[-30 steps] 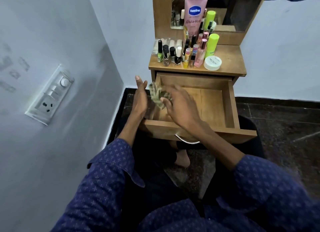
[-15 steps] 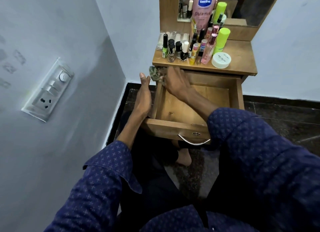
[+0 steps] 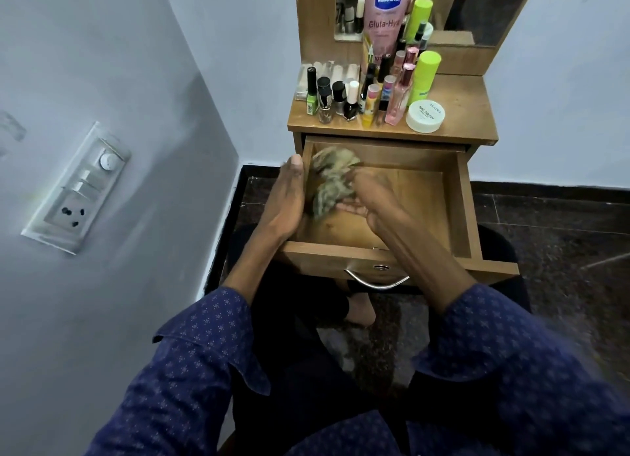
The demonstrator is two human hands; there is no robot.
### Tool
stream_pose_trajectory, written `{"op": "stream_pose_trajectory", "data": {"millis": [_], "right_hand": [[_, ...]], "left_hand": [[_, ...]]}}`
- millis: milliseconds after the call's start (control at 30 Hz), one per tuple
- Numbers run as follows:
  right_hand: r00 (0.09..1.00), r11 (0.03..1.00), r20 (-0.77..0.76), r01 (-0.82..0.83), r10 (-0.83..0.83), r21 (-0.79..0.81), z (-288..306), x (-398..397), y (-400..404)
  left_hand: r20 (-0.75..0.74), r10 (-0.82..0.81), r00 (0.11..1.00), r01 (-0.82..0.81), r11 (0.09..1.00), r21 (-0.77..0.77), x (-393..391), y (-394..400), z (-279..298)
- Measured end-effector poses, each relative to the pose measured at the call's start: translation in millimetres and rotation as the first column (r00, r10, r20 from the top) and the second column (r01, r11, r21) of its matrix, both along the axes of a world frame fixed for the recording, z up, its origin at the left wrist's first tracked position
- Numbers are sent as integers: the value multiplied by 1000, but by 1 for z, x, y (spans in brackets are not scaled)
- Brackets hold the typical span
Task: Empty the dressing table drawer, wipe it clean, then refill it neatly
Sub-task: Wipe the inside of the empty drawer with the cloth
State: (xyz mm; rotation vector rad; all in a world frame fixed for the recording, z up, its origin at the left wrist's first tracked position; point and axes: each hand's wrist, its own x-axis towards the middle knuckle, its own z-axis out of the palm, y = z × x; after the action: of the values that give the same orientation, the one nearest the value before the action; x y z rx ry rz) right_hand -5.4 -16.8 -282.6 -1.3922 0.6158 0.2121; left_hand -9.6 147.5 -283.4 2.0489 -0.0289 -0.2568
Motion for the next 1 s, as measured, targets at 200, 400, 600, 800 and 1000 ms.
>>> {"op": "stream_pose_trajectory", "data": {"millis": [200,400,600,800,1000], "right_hand": [[976,957,19,-207,215,-202,13,49,23],[947,828,-45,-300,318,-474,6,68,30],[880,817,-210,-473,425,-329,7,81,20],[918,855,-150,-397,368,-333,6,93,27],[905,862,-116,-425,409,-277,14,87,21]], "left_hand": [[64,-227,972,205,947,247,4,-3,-4],[39,-236,971,213,928,304,5,-3,-6],[38,-265,964,237,912,335,5,-3,-5],[34,-261,965,234,910,341,5,-4,-5],[38,-271,962,242,907,345,3,-2,-1]]}}
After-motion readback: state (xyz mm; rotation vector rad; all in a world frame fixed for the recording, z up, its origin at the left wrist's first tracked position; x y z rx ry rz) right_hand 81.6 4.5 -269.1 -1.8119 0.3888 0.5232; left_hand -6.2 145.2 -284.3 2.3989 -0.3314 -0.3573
